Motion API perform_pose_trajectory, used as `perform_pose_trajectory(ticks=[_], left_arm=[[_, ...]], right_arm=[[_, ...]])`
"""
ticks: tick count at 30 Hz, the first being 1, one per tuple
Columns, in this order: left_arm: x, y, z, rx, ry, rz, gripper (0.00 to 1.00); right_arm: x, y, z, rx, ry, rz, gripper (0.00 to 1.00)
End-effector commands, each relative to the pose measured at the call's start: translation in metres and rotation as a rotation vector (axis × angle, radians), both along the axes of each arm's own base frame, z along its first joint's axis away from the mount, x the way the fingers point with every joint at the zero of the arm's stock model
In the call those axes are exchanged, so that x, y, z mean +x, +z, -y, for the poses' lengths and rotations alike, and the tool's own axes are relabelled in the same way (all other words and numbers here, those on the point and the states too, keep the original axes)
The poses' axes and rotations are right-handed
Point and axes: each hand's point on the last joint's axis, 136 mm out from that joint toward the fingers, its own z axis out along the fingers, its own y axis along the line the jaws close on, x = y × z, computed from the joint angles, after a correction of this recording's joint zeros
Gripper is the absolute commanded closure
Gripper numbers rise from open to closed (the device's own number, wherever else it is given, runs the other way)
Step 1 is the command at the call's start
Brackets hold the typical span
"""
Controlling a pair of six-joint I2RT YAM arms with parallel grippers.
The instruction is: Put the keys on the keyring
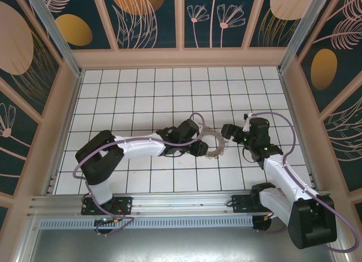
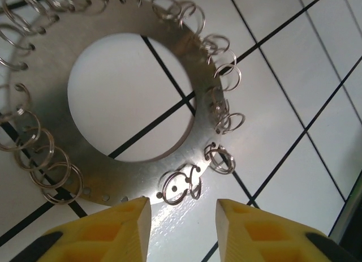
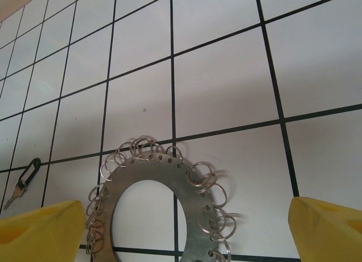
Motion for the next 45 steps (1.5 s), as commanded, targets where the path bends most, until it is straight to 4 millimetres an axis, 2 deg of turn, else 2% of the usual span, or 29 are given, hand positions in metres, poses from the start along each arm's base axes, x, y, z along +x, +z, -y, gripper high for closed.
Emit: perform_pose_trajectory(ticks=[1, 8, 17, 25, 34, 45], left_arm=[[-0.002, -0.008, 0.008, 0.014, -0.014, -0.044, 0.66], [-0.005, -0.025, 0.014, 0.053, -0.029, -0.064, 0.66], [-0.003, -0.039, 0.014, 0.108, -0.053, -0.062, 0.73], [-0.016, -0.043, 0.017, 0.125, -0.12, -0.068, 0.72], [-0.017, -0.048, 0.02, 0.139, -0.133, -0.062, 0.73], [-0.019, -0.051, 0.022, 0.133, -0.145, -0.07, 0.8]], right_arm=[[0.004, 0.013, 0.002, 0.021, 0.0, 0.065, 0.09], [0.007, 0.017, 0.01, 0.021, -0.012, 0.079, 0.09], [0.008, 0.017, 0.013, 0.019, -0.02, 0.085, 0.09], [0.009, 0.018, 0.015, 0.019, -0.026, 0.089, 0.09], [0.007, 0.017, 0.017, 0.016, -0.029, 0.089, 0.09], [0.006, 0.018, 0.019, 0.013, -0.033, 0.098, 0.09]])
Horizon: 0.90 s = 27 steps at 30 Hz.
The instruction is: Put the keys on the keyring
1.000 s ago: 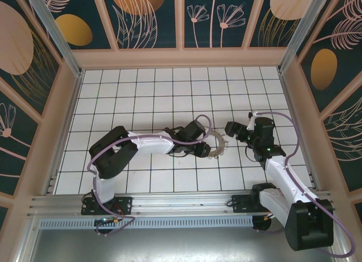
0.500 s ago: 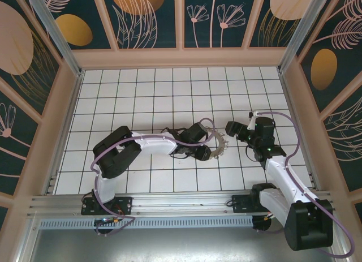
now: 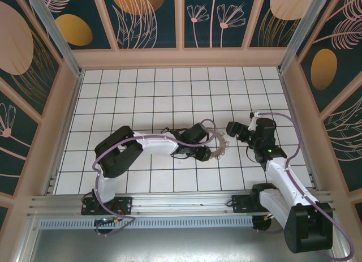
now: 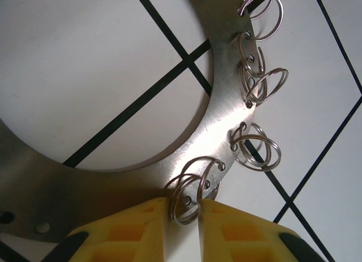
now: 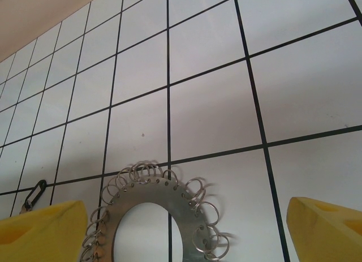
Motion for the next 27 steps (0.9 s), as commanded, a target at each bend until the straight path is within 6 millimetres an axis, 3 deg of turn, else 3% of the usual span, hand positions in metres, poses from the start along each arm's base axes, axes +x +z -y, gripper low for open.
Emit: perform_pose_trajectory(ticks=[1, 14, 27], left_arm=[[-0.006, -0.005, 0.003, 0.01, -0.033, -0.013, 0.8], [-0.017, -0.003, 0.003, -0.017, -0.06, -0.037, 0.81], [-0.013, 0.001, 0.013, -0.046, -0.063, -0.036, 0.82]], right_arm=[[0.0, 0.004, 0.002, -0.007, 0.002, 0.033, 0.09], [-0.002, 0.002, 0.003, -0.004, -0.002, 0.034, 0.09], [-0.003, 0.003, 0.004, -0.011, -0.004, 0.039, 0.09]])
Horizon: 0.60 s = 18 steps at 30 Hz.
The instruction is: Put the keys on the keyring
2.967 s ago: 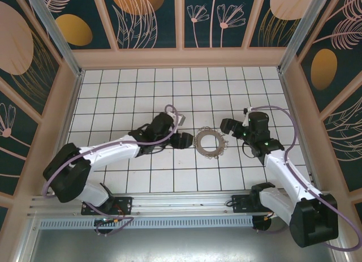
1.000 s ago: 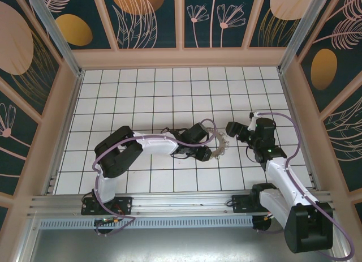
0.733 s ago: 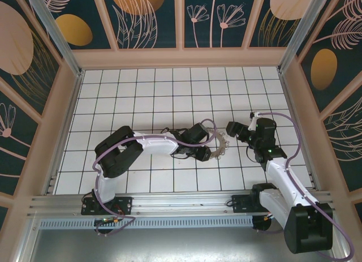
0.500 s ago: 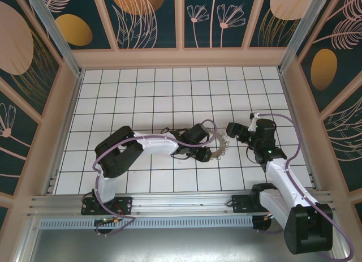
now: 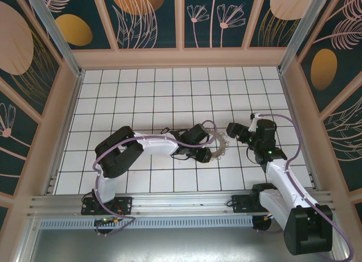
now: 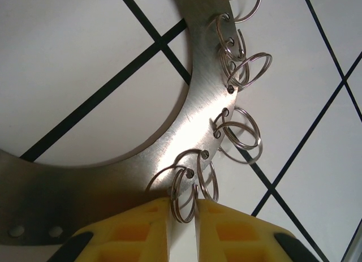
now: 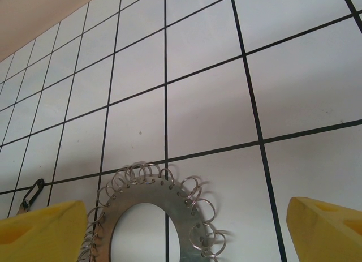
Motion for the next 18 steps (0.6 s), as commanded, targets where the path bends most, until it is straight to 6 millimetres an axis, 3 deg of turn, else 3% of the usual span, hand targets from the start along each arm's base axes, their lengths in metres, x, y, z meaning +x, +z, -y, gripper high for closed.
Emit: perform_pose_trajectory(ticks=[1, 18], left_arm=[[-0.0007, 0.0009, 0.0086, -0.02, -0.024, 0.008, 0.82], [0.0067, 0.0011, 0.0153, -0.021, -0.012, 0.023, 0.89]], right_arm=[[0.0004, 0.0049, 0.0026, -0.012, 0.0, 0.034, 0.09], [-0.0007, 0.0045, 0.0031, -0.011, 0.0, 0.037, 0.09]])
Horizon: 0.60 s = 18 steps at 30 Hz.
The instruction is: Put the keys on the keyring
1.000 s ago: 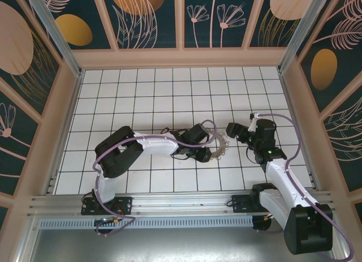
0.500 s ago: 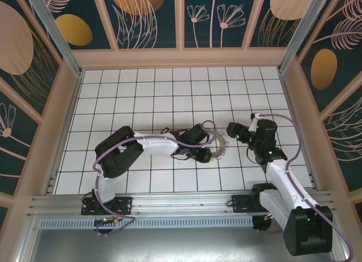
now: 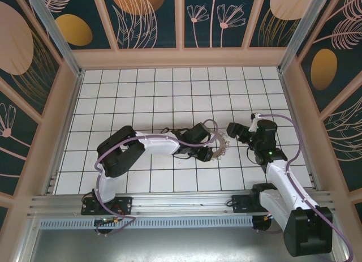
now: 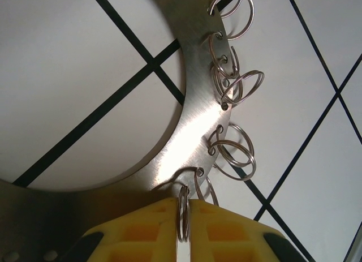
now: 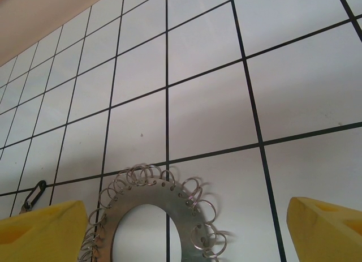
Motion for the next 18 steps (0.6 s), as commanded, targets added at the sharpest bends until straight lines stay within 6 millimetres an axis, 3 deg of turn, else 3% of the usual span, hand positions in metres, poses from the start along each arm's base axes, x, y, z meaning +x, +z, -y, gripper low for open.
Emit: perform_pose_trajectory(ticks=[1, 7, 13, 18], left_arm=[[0.0013, -0.0003, 0.0074, -0.009, -0.013, 0.014, 0.89], [0.0008, -0.001, 0.0067, -0.008, -0.014, 0.014, 0.9], [0.0, -0.0059, 0.0061, -0.003, -0.015, 0.006, 0.84], [-0.0007, -0.008, 0.0052, 0.001, -0.013, 0.003, 0.86]], right_arm=[[0.0, 0.0025, 0.0027, -0.013, 0.001, 0.027, 0.09], [0.0004, 0.0038, 0.0035, -0.016, -0.001, 0.031, 0.09], [-0.0002, 0.0044, 0.0038, -0.016, -0.002, 0.033, 0.09], [-0.0002, 0.0038, 0.0048, -0.02, -0.005, 0.033, 0.09]])
